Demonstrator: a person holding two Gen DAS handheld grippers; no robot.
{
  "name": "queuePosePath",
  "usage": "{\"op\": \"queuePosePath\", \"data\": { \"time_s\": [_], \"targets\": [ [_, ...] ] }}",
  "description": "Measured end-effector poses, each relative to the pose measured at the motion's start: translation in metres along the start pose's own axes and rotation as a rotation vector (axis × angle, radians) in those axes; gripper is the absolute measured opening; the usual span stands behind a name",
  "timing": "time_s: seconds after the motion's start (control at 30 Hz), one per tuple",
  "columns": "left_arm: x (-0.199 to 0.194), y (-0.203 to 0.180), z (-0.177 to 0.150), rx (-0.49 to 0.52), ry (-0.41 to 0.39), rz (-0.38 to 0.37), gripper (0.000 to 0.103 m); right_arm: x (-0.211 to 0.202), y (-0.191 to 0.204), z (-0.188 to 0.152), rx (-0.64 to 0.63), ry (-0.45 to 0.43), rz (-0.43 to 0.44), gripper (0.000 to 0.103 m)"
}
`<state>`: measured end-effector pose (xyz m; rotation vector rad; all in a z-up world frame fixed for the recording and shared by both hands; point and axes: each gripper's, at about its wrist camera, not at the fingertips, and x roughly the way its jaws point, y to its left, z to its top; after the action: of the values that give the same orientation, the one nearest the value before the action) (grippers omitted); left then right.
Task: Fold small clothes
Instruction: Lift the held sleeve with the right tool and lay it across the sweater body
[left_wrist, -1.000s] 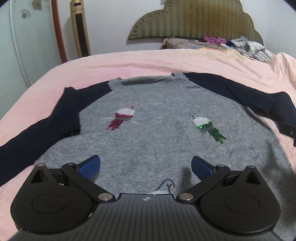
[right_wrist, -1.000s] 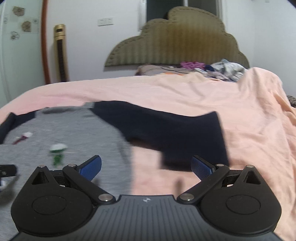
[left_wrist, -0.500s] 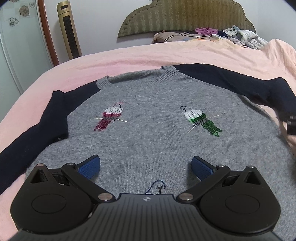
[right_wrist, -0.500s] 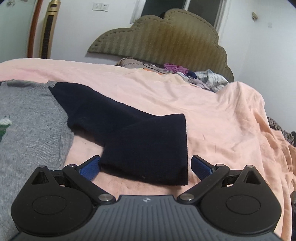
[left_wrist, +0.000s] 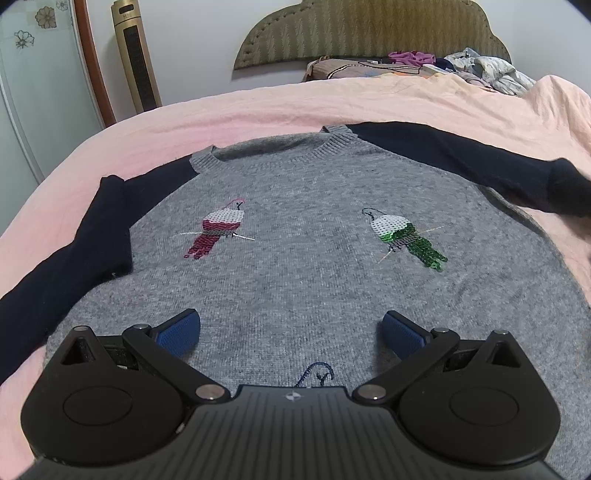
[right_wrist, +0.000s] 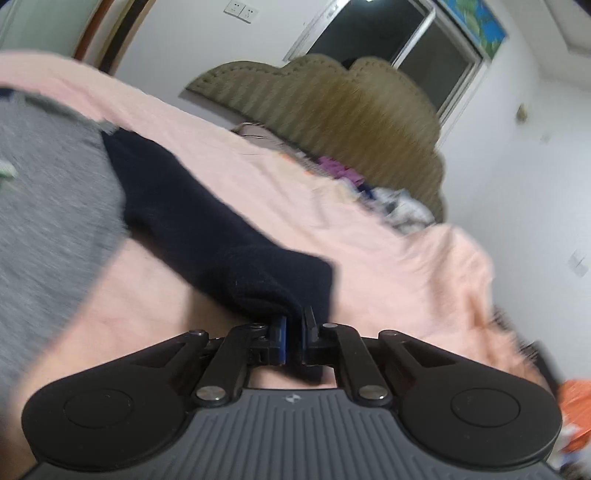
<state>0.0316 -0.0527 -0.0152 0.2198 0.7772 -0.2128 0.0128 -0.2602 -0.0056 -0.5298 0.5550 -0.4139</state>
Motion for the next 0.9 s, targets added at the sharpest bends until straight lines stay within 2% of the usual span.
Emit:
{"op": "queuePosePath", "data": {
  "time_s": [0.1,0.17,0.27,0.33,0.37,0.4,0.43,0.47,0.5,0.6,0.7,0.8,0.87,0.9],
  "targets": [
    [-0.001,0.0,0.0,0.002,-0.001,-0.002,0.103,0.012,-0.017,-0.007,-0.136,-0.007,-0.172,0.007],
    [-0.001,0.0,0.0,0.003,-0.003,-0.003,0.103,0.027,-0.04,-0.013,-0.172,0.017,-0.269,0.007],
    [-0.001,0.0,0.001,0.002,-0.002,-0.007,0.103,0.056,-0.077,-0.029,-0.173,0.113,-0.371,0.007],
    [0.0,0.0,0.001,0.004,-0.002,-0.009,0.103,0.072,-0.099,-0.04,-0.136,0.192,-0.426,0.012],
    [0.0,0.0,0.001,0.005,-0.002,-0.009,0.103,0.076,-0.11,-0.044,-0.081,0.234,-0.458,0.02],
    [0.0,0.0,0.001,0.005,-0.001,-0.009,0.103,0.077,-0.12,-0.047,-0.009,0.26,-0.472,0.039],
    [0.0,0.0,0.002,0.004,0.0,-0.009,0.103,0.072,-0.131,-0.048,0.1,0.263,-0.463,0.053],
    [0.0,-0.001,0.003,0.005,0.0,-0.009,0.103,0.062,-0.143,-0.048,0.242,0.239,-0.419,0.081],
    [0.0,-0.001,0.003,0.007,-0.001,-0.008,0.103,0.05,-0.154,-0.049,0.399,0.198,-0.343,0.092],
    [-0.001,-0.004,0.005,0.015,-0.005,-0.005,0.103,0.03,-0.177,-0.062,0.879,0.094,-0.006,0.091],
    [-0.003,-0.004,0.005,0.019,-0.009,-0.011,0.103,0.04,-0.182,-0.083,1.248,0.118,0.217,0.091],
    [-0.002,-0.003,0.004,0.021,-0.004,-0.006,0.103,0.063,-0.172,-0.104,1.466,0.2,0.333,0.091],
    [-0.002,-0.001,0.004,0.017,0.0,-0.004,0.103,0.075,-0.168,-0.114,1.564,0.205,0.36,0.091],
    [-0.001,0.0,0.004,0.012,0.002,-0.005,0.103,0.082,-0.168,-0.115,1.584,0.177,0.36,0.091]
  ]
}}
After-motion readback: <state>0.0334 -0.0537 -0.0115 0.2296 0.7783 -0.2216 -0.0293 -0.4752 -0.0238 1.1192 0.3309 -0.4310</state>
